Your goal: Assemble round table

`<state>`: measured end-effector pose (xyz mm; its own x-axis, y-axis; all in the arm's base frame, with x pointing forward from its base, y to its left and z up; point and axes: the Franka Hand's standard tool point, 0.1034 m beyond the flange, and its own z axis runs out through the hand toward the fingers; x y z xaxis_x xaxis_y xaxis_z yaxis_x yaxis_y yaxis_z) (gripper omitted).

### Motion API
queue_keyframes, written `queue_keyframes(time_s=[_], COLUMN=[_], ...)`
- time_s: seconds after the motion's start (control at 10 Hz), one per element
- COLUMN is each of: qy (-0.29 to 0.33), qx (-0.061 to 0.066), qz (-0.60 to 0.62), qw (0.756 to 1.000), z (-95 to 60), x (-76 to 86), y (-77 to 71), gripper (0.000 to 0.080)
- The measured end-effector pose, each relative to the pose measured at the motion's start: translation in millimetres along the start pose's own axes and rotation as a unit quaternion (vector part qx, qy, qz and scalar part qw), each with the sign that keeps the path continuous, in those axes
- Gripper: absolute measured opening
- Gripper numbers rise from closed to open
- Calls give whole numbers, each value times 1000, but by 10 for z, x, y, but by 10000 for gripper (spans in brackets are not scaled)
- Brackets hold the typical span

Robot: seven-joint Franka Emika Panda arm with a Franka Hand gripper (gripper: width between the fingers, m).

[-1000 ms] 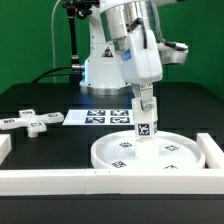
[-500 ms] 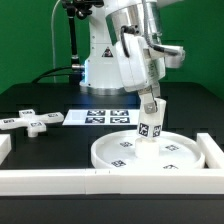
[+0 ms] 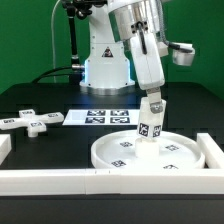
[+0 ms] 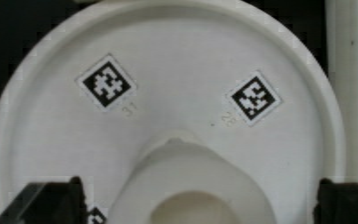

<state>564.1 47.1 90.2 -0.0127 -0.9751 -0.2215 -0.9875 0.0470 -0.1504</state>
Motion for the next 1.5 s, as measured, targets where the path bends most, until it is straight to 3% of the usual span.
queue_keyframes(time_s=[0.4, 0.5, 0.6, 0.8, 1.2, 1.5], qy=[1, 10, 16, 15, 6, 25], qx=[-5, -27, -33, -45, -48, -50], qz=[-145, -239, -309, -474, -577, -710], qw=[989, 971, 950, 879, 815, 702], z=[6, 8, -10, -56, -73, -47], x=[-2, 3, 10, -28, -35, -27], y=[12, 36, 9, -64, -95, -107], gripper=[648, 648, 648, 648, 648, 648])
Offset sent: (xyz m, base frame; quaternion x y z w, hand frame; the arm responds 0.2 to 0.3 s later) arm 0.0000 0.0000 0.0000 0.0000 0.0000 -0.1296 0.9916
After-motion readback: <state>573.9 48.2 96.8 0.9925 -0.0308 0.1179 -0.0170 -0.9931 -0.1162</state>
